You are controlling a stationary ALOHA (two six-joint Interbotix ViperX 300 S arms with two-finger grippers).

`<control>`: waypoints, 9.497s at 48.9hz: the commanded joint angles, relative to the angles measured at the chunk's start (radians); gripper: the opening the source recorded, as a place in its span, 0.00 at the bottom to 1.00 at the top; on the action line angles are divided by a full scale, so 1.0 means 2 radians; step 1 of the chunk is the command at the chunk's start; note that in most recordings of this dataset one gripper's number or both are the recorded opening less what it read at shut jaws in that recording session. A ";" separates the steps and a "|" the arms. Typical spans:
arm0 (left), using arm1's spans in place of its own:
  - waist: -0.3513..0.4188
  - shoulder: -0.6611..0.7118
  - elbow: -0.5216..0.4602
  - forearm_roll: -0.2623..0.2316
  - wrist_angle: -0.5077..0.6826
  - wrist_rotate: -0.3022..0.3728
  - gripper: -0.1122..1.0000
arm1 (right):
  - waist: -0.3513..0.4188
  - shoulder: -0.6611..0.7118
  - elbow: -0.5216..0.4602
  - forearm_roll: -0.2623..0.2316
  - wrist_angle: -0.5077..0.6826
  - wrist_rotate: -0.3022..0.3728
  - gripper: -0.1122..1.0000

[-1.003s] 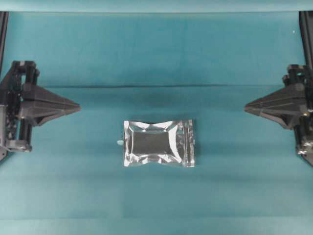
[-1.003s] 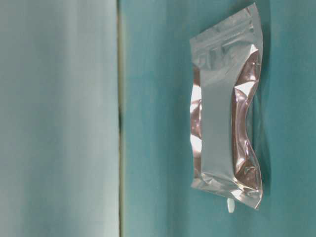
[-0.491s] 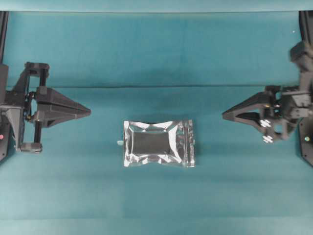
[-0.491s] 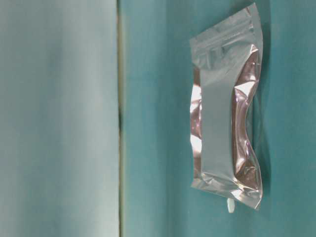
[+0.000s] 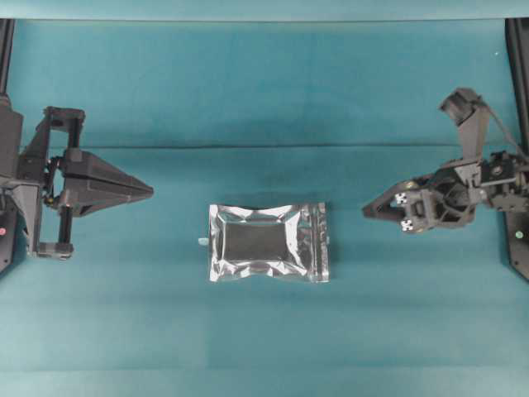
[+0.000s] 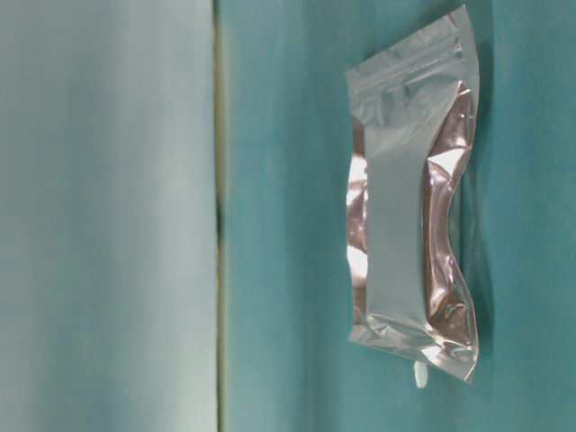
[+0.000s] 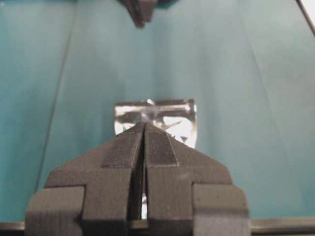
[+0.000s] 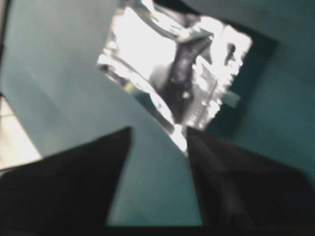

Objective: Hand over the silver zip bag and make it stand upright.
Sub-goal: 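Move the right gripper left toward the right edge of the silver zip bag, then grasp the bag's right edge with the right gripper and lift it upright, then move the left gripper right toward the hanging bag's lower edge, then close the left gripper on the bag's bottom edge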

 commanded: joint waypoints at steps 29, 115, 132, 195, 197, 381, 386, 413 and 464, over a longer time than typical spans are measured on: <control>0.000 0.002 -0.012 0.002 0.018 -0.003 0.02 | 0.047 0.206 -0.034 0.002 -0.153 0.069 0.99; 0.003 -0.002 -0.011 0.002 0.027 -0.007 0.02 | 0.035 0.283 -0.068 0.020 -0.224 0.069 0.11; 0.003 -0.002 -0.009 0.002 0.029 -0.007 0.02 | 0.012 0.199 -0.107 -0.005 -0.111 -0.002 0.11; 0.003 -0.021 0.002 0.002 0.029 -0.007 0.02 | -0.015 0.301 -0.545 -0.081 0.555 -0.459 0.11; 0.003 -0.021 0.002 0.002 0.030 -0.008 0.02 | -0.015 0.304 -0.547 -0.081 0.558 -0.469 0.11; 0.007 0.494 -0.028 0.002 -0.479 -0.087 0.92 | 0.008 0.360 -0.571 -0.123 0.558 -0.557 0.11; 0.007 0.499 -0.034 0.002 -0.476 -0.087 0.92 | 0.008 0.360 -0.571 -0.123 0.558 -0.557 0.11; 0.018 0.529 -0.075 0.002 -0.463 -0.087 0.92 | 0.009 0.359 -0.571 -0.123 0.558 -0.555 0.11; 0.015 0.545 -0.095 0.002 -0.451 -0.087 0.64 | 0.014 0.360 -0.566 -0.123 0.558 -0.550 0.11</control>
